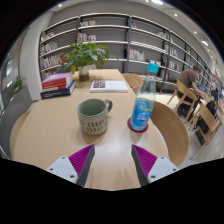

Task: Pour water

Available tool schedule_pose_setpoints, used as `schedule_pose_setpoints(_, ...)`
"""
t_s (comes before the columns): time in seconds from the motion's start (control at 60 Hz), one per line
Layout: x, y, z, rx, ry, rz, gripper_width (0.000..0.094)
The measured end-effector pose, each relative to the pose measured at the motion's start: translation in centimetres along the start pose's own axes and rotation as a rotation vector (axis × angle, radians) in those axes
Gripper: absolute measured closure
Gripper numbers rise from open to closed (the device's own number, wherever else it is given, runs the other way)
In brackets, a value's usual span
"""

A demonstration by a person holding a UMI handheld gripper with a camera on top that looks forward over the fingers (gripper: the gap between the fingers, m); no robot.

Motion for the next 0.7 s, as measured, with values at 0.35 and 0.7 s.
schedule_pose_setpoints(0.35, 9.7, -1.7, 12.8, -0.127, -0.053, 0.01, 0.0192)
schedule_pose_setpoints(0.7, 13.9, -3.2, 19.3, -0.23, -0.079, 0.024, 0.0194)
Point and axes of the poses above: the point between the fingertips, and its own axes, seen from behind it with the camera up: x to the left, y down, z backward, against the way the camera looks, the point moved 1 cm from there along z, backward, against the way the camera looks, and after that the axes turned 13 degrees about x, right-handed, at the moved point
